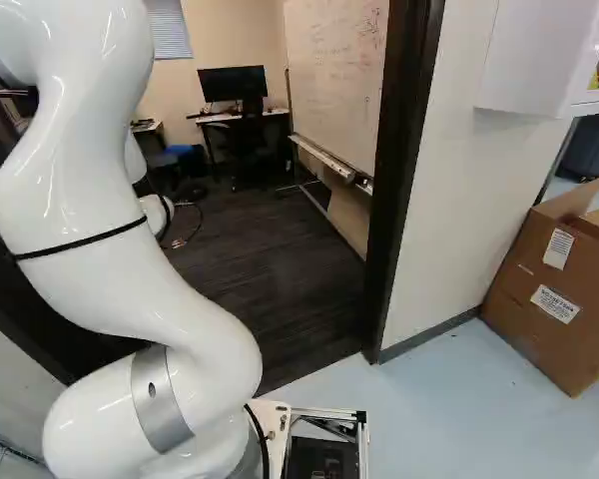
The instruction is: Open the door and move inside
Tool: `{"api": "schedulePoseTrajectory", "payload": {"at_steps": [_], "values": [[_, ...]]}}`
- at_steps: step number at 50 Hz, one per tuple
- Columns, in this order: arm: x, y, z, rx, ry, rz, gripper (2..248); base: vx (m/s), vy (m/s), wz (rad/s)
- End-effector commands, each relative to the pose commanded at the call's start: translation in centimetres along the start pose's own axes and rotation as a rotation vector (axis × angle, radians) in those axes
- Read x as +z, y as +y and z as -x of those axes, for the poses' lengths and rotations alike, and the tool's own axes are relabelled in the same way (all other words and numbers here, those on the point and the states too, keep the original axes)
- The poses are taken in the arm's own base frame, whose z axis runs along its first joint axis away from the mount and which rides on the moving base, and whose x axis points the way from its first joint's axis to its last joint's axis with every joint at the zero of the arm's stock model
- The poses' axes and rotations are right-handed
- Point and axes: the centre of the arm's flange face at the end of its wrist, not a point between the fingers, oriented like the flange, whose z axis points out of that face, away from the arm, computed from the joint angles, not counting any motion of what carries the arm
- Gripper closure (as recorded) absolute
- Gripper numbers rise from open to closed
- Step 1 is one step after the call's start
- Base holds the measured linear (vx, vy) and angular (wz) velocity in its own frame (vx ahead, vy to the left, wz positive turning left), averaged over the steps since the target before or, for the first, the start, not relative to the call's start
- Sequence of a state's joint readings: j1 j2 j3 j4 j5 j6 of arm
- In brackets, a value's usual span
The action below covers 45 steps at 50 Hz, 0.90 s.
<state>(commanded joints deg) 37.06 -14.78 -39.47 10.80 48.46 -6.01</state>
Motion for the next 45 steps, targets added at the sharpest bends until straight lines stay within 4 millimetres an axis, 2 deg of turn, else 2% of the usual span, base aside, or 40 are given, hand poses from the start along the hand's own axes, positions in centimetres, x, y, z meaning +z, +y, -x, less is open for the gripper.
{"api": "schedulePoseTrajectory", "payload": {"at_steps": [25,45], "values": [[-0.1,0.3,0.0,0.001,0.000,0.004,3,0.000,0.000,0.000],[-1.4,2.5,0.3,0.012,-0.003,0.036,3,0.000,0.000,0.000]]}}
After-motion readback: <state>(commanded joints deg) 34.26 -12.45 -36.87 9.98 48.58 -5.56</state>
